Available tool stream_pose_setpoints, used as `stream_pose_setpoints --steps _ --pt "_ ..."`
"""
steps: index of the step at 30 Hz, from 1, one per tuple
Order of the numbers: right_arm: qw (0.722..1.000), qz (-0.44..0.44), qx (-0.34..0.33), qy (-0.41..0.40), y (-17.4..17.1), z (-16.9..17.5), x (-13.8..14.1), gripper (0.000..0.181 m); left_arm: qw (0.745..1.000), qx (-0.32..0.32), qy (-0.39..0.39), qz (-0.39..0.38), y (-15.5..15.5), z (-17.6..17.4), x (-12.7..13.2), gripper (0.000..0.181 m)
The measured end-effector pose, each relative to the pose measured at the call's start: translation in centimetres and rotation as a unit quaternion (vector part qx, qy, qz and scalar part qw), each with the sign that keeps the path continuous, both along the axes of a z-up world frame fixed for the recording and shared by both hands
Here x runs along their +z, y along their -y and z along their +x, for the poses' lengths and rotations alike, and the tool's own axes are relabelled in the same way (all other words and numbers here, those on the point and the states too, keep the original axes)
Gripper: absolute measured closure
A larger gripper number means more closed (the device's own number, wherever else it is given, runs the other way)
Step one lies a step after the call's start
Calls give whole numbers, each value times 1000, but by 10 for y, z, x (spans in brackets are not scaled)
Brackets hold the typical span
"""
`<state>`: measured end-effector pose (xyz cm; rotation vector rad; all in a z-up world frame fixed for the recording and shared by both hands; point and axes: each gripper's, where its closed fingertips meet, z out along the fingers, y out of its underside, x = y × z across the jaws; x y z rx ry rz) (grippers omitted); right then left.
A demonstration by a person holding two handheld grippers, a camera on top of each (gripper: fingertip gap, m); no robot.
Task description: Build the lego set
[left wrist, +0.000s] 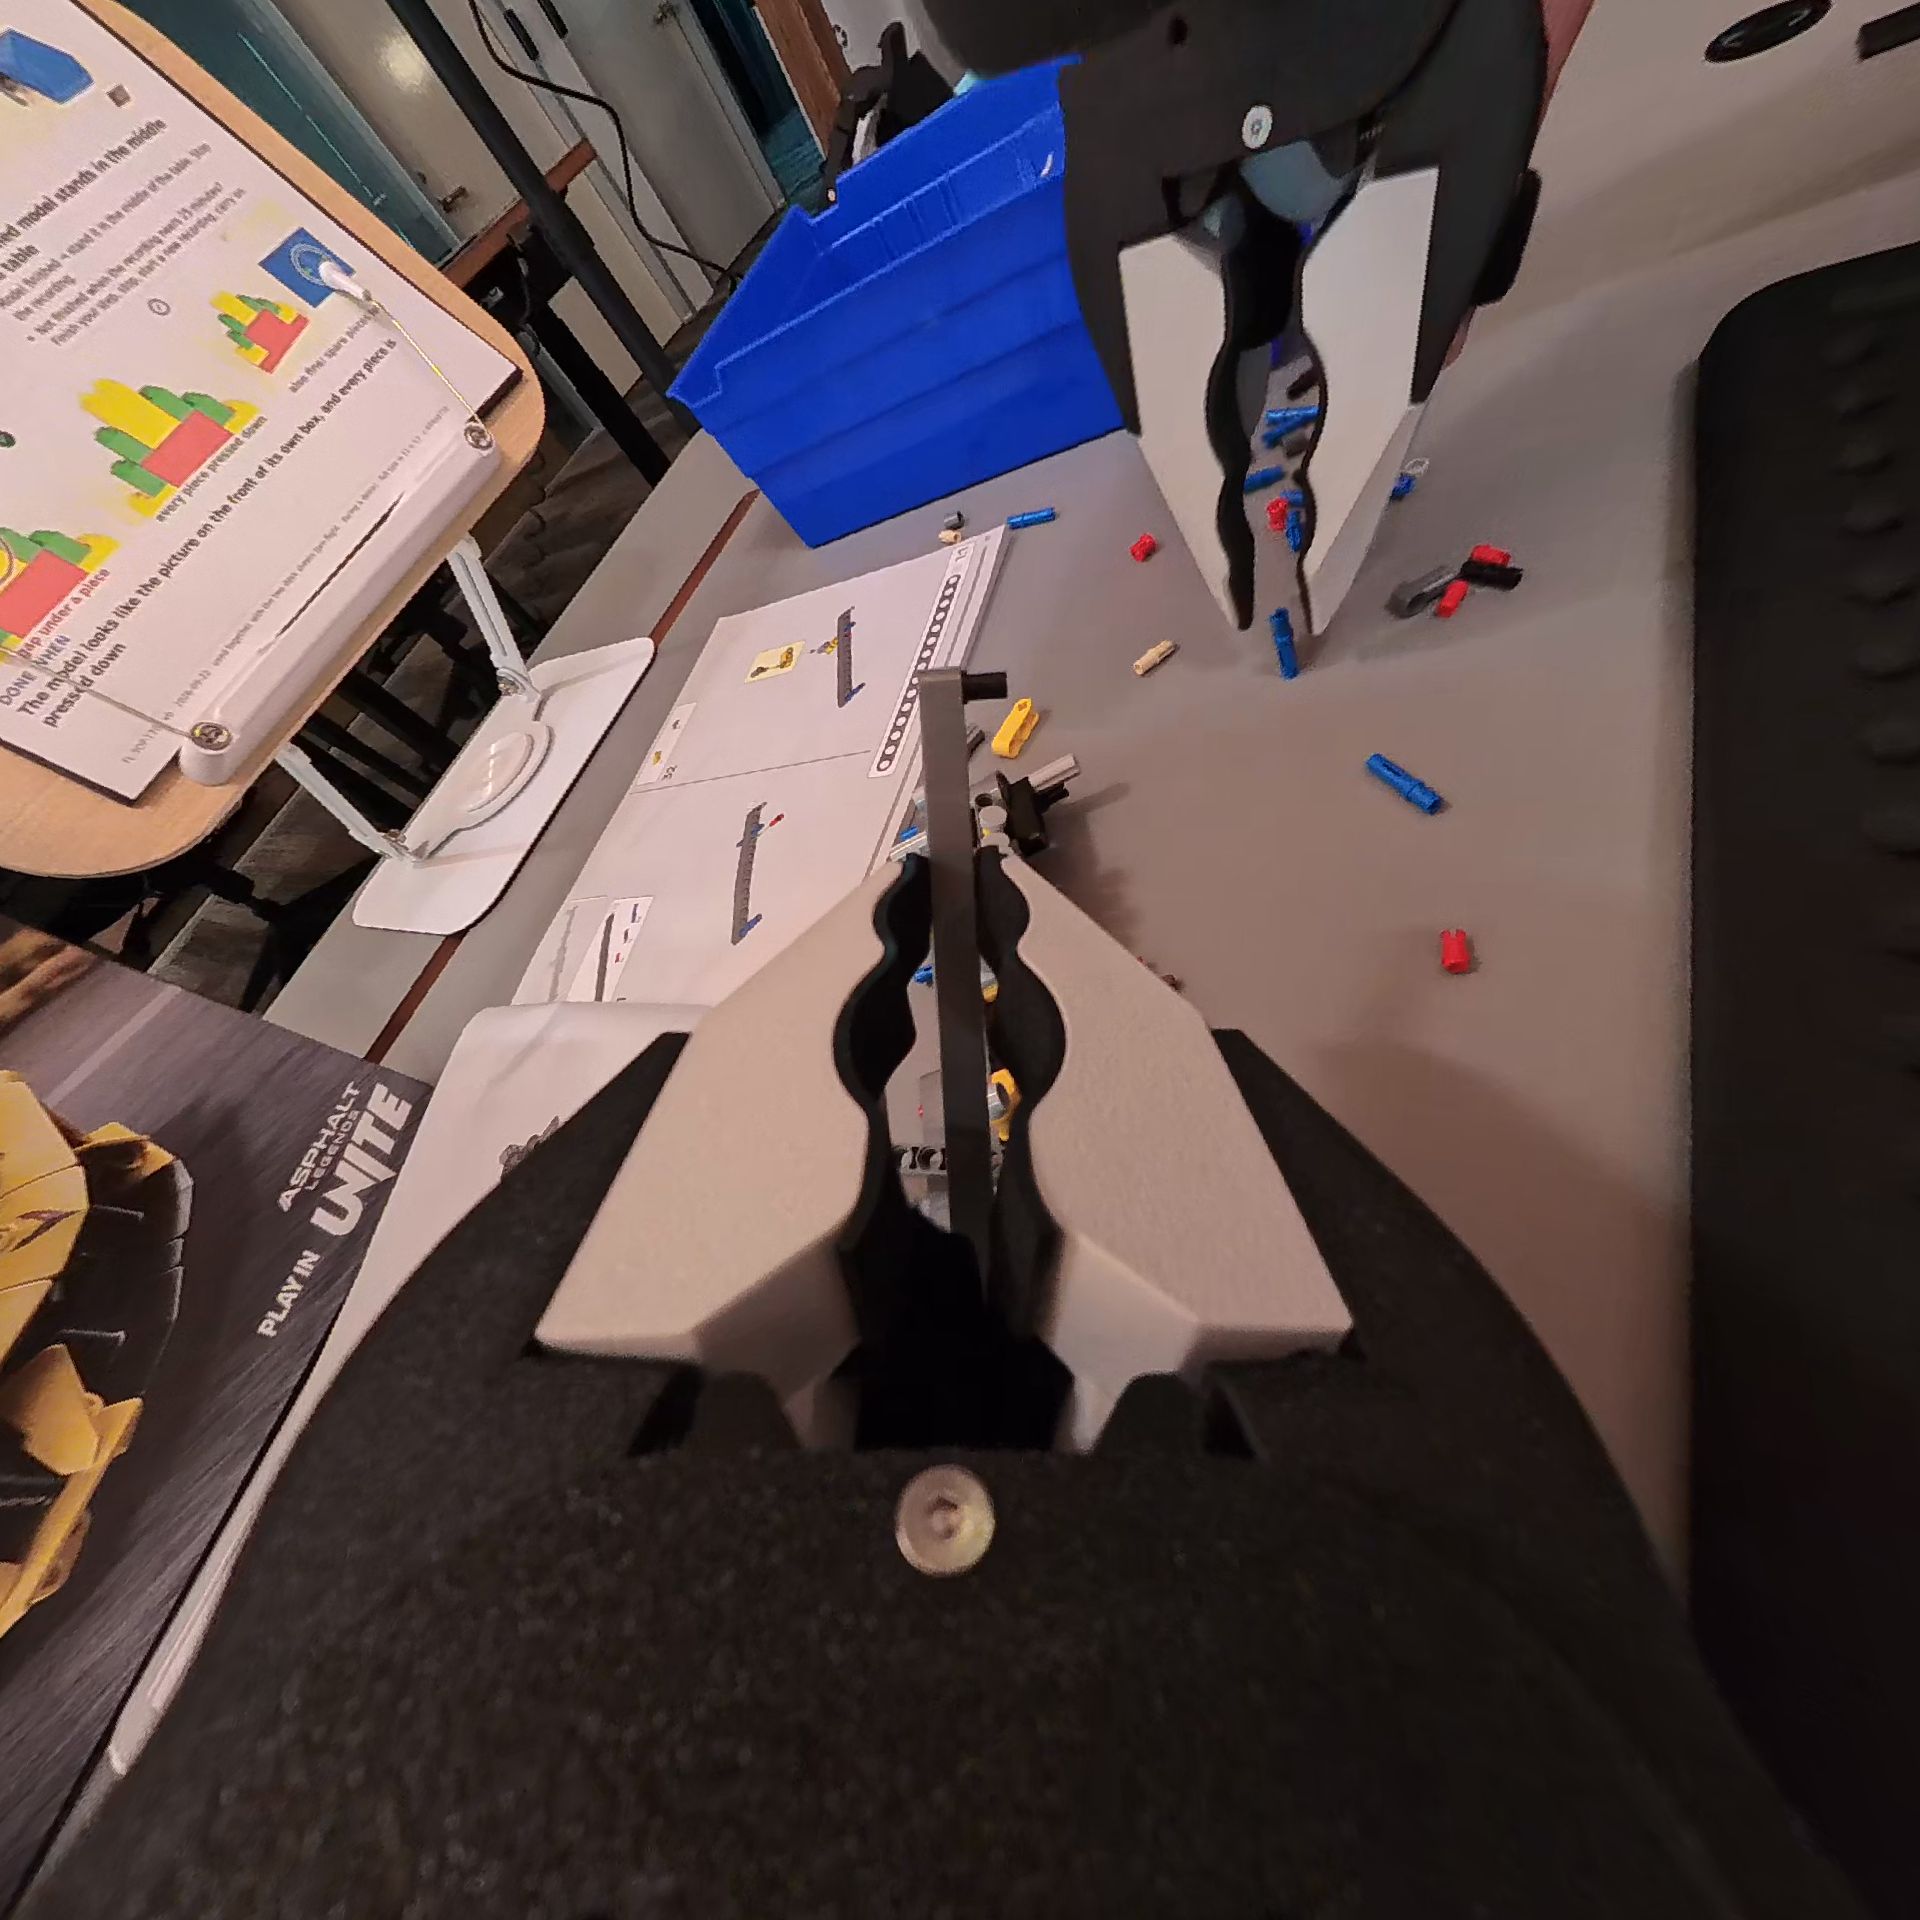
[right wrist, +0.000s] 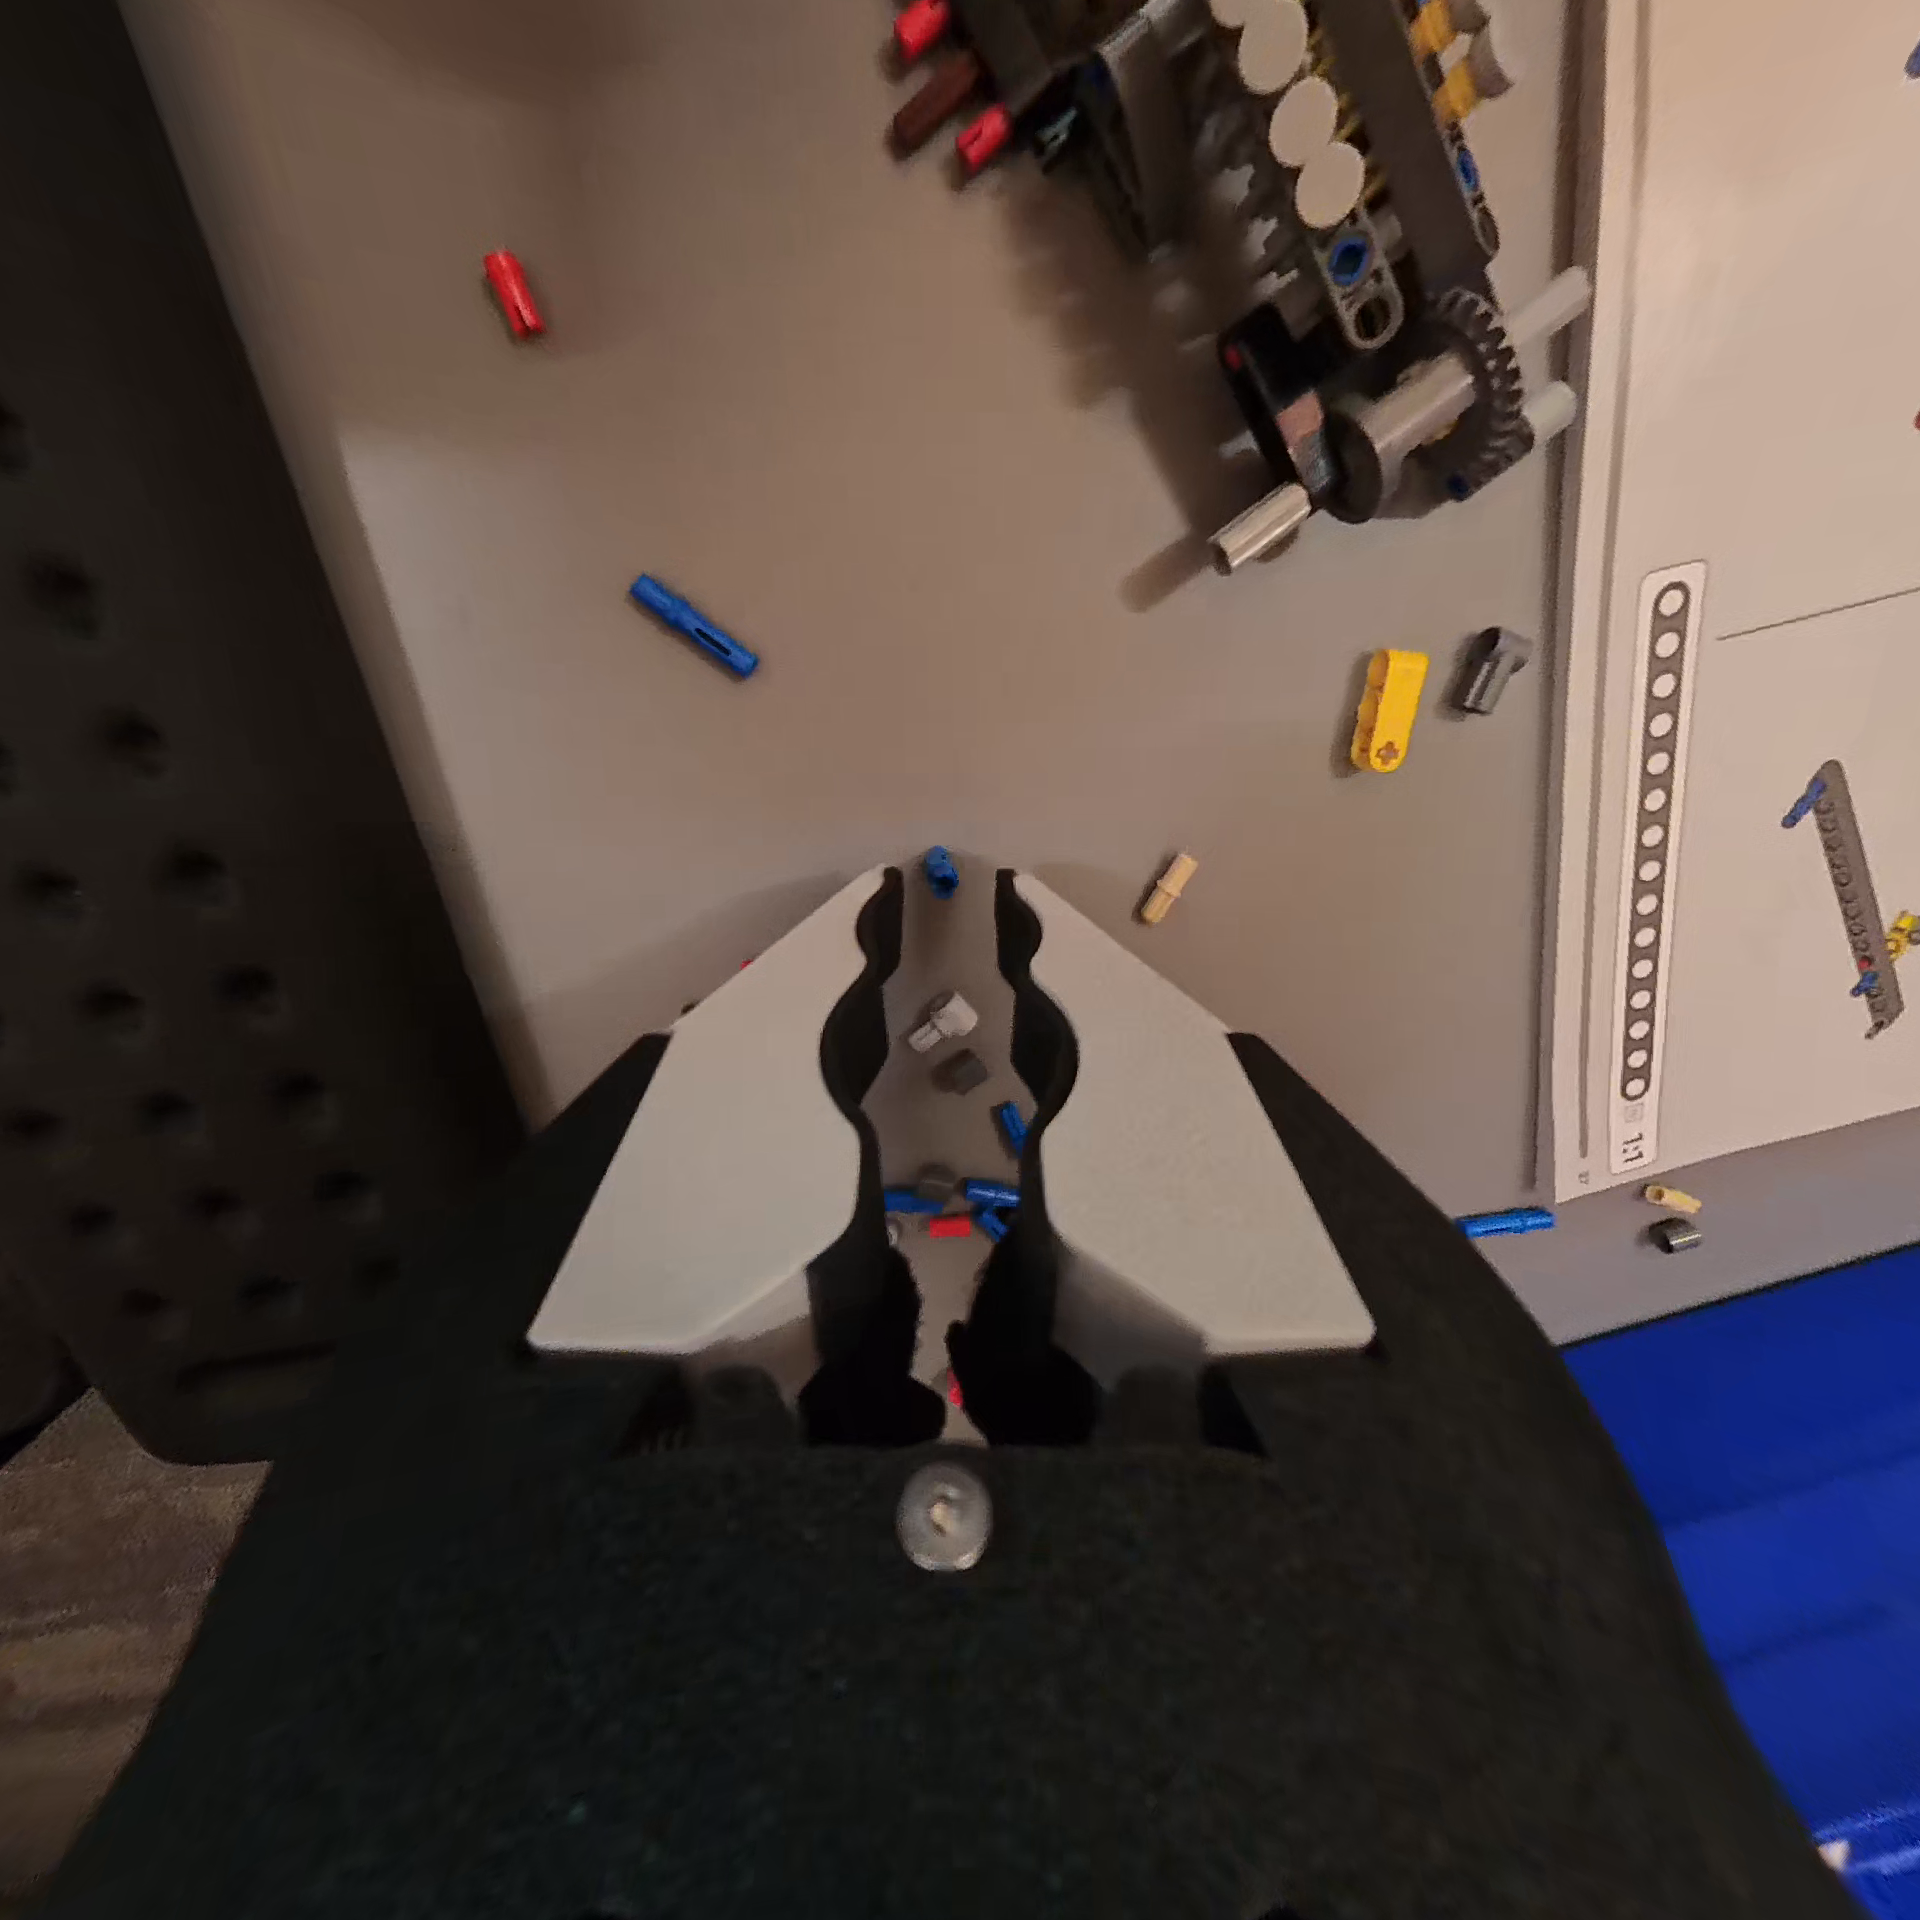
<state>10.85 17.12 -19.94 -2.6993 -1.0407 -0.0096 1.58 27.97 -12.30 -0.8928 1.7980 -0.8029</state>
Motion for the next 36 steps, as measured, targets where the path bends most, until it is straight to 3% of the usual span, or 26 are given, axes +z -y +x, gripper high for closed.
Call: stream_pose_setpoints --steps 10,13,16,19,22,25,28,31,36 --pt "1000 -18 3 -1 1 0 -8 176 1000 -2 -1 -1 0 0 0 174" --pt "1000 4 8 -5 -5 -3 -2 177 1000 -3 -2 -5 0 0 0 174" --pt "995 93 16 -17 -26 -16 24 177 999 -8 -1 -43 0 0 4 174" --pt "966 243 -5 -87 -59 -54 74 177 990 -17 -4 -137 1 -1 13 175" --pt "913 375 -74 -142 -83 -82 108 177 972 -25 -6 -233 -2 -1 23 174" --pt "859 475 -132 -137 -96 -89 119 177 952 -34 -14 -304 -4 -2 27 174" --pt "831 526 -159 -87 -100 -89 117 177 935 -37 -26 -352 -6 -1 27 174" --pt "801 559 -190 -96 -104 -92 123 177 923 -38 -31 -381 -7 0 26 174" --pt "790 569 -207 -96 -112 -91 121 177 917 -41 -34 -396 -7 -1 27 174"
